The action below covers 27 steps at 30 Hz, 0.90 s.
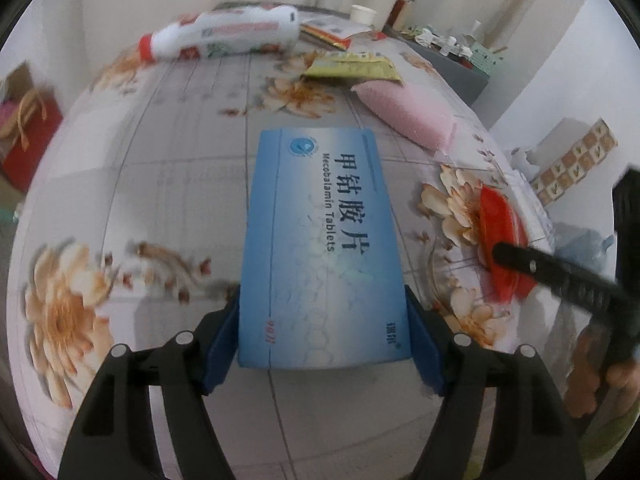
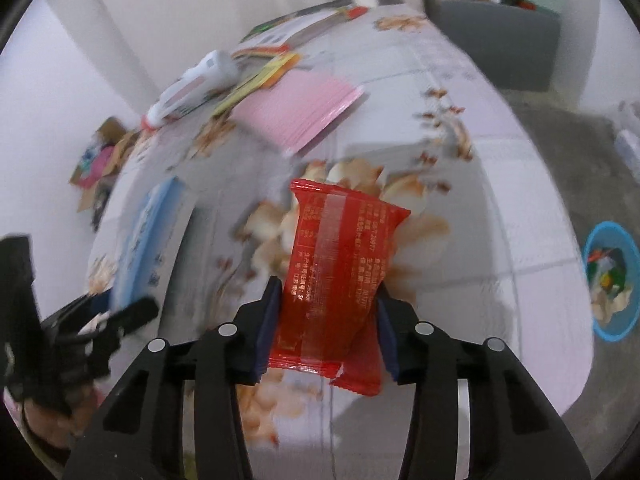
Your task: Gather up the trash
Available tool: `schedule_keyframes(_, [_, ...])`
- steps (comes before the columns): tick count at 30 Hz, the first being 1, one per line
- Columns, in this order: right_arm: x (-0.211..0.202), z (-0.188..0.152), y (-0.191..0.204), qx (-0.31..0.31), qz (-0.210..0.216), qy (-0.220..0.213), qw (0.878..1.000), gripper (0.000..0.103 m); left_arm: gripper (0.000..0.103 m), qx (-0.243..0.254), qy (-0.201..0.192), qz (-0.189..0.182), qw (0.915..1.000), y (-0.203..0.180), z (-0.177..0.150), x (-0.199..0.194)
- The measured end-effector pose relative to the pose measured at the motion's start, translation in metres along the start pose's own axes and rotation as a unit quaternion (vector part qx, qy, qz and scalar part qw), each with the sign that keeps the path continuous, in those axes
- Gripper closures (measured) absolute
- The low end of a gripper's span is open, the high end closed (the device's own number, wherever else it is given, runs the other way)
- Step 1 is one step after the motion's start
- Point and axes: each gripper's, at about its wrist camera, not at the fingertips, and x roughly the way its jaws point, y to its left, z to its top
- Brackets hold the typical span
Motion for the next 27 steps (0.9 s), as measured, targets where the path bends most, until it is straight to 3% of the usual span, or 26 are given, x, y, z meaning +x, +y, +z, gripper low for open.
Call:
schedule_keyframes(2, [-0.007,-0.005,0.0,-0.005,0.015,-0.003,1.0,0.037,0.027,-0.007,0.002,-0.002,1.0,0.001,-0.001,-0.002])
schedule_keyframes(8, [-0.018,-0.006,0.002,0.002,0.05,-0.013,0.999,0.017,0.014,-0.006,-0.017,0.01,0.9998,0.0,0.008,-0.006])
schedule_keyframes(13, [-0.014,-0.006,0.008,0.008,0.054,-0.006,0.998,0.016,0.013,-0.01,-0.012,0.017,0.9997,0.003,0.016,0.0])
schedule_keyframes(19, [-0.005,-0.015,0.029,-0.056,0.026,0.004,0.998,0.015,0.013,-0.007,-0.012,0.028,0.9995,0.001,0.023,0.011])
schedule_keyframes(27, [0.006,-0.016,0.034,-0.08,0.01,0.003,0.997,0.015,0.013,0.029,-0.016,0.042,0.9986,-0.009,0.023,0.021])
